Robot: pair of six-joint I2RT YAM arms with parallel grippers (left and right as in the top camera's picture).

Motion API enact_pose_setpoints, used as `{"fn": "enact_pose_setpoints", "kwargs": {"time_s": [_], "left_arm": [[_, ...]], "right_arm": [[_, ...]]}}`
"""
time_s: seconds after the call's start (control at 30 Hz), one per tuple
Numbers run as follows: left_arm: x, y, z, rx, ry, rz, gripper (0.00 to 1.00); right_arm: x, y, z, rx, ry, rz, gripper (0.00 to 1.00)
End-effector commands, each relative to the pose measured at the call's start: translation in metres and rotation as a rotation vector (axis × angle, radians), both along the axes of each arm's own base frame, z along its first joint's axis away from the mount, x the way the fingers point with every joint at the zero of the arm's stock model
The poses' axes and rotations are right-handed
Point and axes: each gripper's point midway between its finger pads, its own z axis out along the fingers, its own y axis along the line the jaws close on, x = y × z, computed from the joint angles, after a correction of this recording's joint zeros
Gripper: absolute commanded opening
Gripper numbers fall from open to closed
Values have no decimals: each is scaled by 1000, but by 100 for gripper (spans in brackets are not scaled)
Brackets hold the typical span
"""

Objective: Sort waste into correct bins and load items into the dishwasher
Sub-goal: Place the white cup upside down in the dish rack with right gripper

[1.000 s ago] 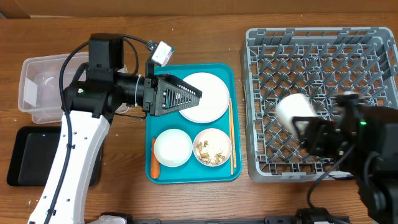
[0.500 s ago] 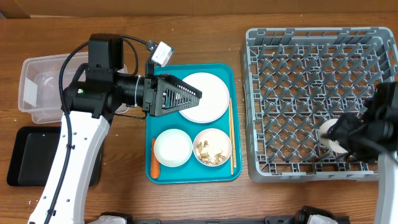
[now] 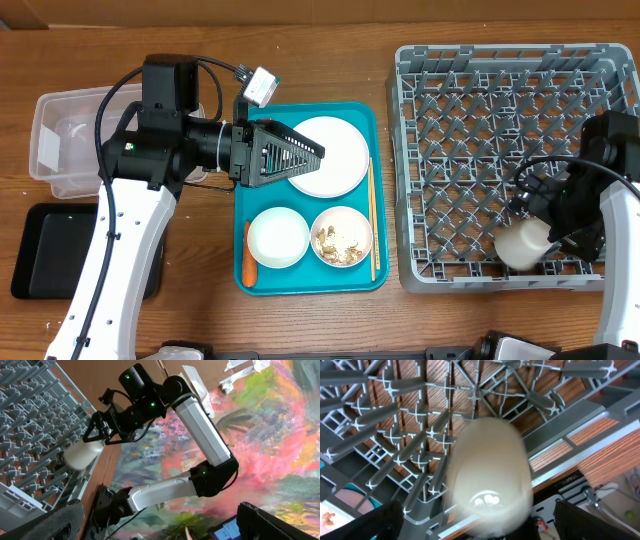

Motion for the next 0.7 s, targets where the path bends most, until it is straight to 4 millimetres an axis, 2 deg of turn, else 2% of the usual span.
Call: {"fn": "enact_pose_setpoints", "kwargs": {"time_s": [0.0,0.23,0.3,0.4,0.53,0.67], "left_arm": [[-6,1,11,-15,-22,-10,100],[-6,1,11,-15,-22,-11,100],[-7,0,11,-16,-33,-15,100],[-6,-8,3,40,-58,17,100],[18,-17,-41,351,-113,248,100],[48,-4,-96,768,-241,499,100]], "right_arm": [[2,-3,3,-17,-14,-8,100],[5,-1,12,-12,-59,-7,100],[7,1,22,-11,-106,0,100],[12,9,48,4,-230,21,100],[23,45,93,145,-492,103,100],[20,71,124,242,-657,159,100]]}}
